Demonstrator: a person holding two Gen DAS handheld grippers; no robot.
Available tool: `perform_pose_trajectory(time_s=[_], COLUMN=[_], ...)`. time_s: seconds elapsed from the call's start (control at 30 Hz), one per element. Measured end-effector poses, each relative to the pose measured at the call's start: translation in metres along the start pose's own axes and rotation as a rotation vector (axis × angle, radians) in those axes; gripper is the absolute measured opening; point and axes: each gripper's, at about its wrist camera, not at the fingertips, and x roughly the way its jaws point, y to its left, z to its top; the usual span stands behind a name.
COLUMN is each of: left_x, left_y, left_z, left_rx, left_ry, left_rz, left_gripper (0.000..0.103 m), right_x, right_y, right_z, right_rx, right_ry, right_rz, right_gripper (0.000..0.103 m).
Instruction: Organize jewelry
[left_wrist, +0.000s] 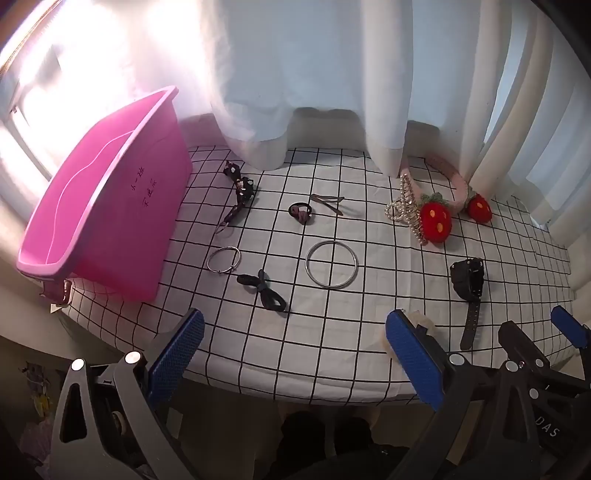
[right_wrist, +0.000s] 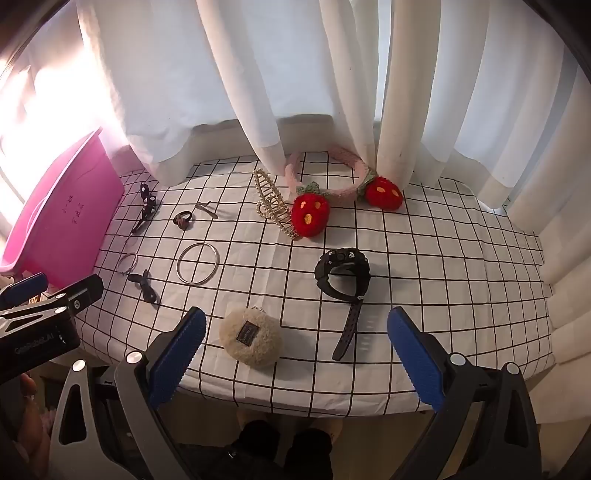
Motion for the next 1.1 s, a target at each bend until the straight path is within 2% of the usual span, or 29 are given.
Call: perform_pose_trajectory(time_s=[1.1], left_x=[-0.0061], left_y=[0.0044], left_z=[0.0003], left_rx=[-0.010], left_ry=[-0.019], left_rz=[0.006], left_gripper=[0.097], right_x=[-0.0027], right_y=[-0.0014], right_z=[-0.0013], right_rx=[0.003], right_ry=[-0.007], right_rz=[0.008], right_gripper=[0.094])
